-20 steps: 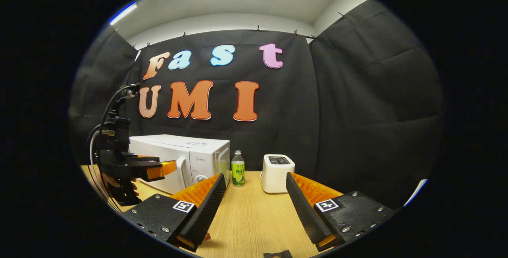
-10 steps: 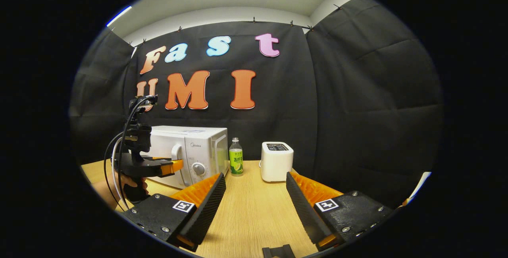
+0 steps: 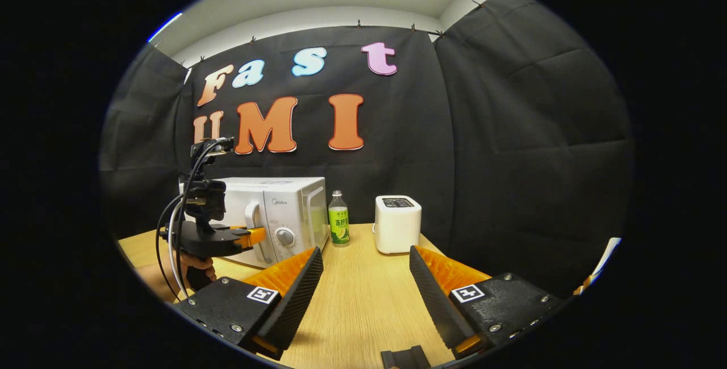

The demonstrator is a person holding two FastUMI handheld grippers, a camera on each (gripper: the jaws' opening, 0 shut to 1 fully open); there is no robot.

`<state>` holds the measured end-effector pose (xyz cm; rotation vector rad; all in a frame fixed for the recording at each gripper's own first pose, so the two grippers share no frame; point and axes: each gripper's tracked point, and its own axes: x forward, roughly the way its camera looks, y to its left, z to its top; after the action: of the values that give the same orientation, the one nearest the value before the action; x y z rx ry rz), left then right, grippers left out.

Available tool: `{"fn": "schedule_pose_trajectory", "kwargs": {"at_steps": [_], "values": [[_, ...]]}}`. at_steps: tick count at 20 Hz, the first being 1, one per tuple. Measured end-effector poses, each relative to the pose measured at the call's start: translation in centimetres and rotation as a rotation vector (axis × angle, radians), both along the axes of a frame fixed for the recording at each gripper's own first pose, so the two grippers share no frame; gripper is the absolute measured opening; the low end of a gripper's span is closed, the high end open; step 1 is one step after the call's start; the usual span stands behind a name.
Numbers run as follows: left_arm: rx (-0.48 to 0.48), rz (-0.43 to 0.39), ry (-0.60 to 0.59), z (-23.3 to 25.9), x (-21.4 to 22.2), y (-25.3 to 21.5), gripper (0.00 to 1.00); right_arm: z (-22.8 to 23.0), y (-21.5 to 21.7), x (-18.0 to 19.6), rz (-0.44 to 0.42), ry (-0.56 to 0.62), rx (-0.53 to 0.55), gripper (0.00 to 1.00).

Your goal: Open the microwave oven with the left hand, put the food in, and close the microwave oven.

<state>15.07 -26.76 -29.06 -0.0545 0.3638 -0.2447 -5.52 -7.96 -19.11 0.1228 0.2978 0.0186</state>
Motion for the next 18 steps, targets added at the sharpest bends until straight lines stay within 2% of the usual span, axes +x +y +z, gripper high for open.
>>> {"fn": "schedule_pose_trajectory", "kwargs": {"at_steps": [2, 3, 4, 5, 7, 9, 10, 13, 15, 16, 18], "values": [[0.01, 0.0, -0.004, 0.0, -0.1, 0.0, 0.2, -0.1, 0.1, -0.2, 0.001, 0.002, -0.007, 0.95], [0.011, 0.001, -0.007, 0.0, -0.2, 0.0, 0.16, -0.3, 0.0, -0.3, 0.001, 0.004, -0.014, 0.95], [-0.002, 0.004, -0.009, 0.1, -0.5, 0.0, 0.19, -0.3, 0.0, -0.4, 0.002, 0.005, -0.019, 0.95], [-0.007, 0.007, -0.024, 0.6, -1.0, 0.2, 0.14, -0.4, -0.1, -0.5, 0.0, 0.006, -0.021, 0.95], [-0.003, -0.002, -0.04, 0.7, -2.1, 0.3, 0.13, -0.5, 0.0, -0.5, 0.0, 0.012, -0.015, 0.95], [-0.016, -0.009, -0.036, 0.9, -3.3, 0.6, 0.17, -0.6, 0.2, -0.5, 0.002, 0.016, -0.004, 0.95], [-0.015, -0.019, -0.039, 1.0, -4.0, 0.7, 0.1, -0.6, 0.2, -0.5, 0.0, 0.018, -0.004, 0.95], [-0.016, -0.045, -0.042, 1.6, -6.5, 1.6, 0.18, -1.2, 0.8, -0.8, 0.005, 0.033, -0.004, 0.95], [-0.025, -0.057, -0.039, 1.9, -8.0, 2.3, 0.17, -1.5, 1.3, -1.1, 0.006, 0.046, 0.004, 0.95], [-0.028, -0.064, -0.041, 2.1, -8.8, 2.8, 0.1, -1.6, 1.7, -1.3, 0.01, 0.052, 0.009, 0.95], [-0.029, -0.072, -0.046, 2.6, -10.7, 3.9, 0.13, -1.9, 2.6, -1.7, 0.021, 0.066, 0.017, 0.95]]}}
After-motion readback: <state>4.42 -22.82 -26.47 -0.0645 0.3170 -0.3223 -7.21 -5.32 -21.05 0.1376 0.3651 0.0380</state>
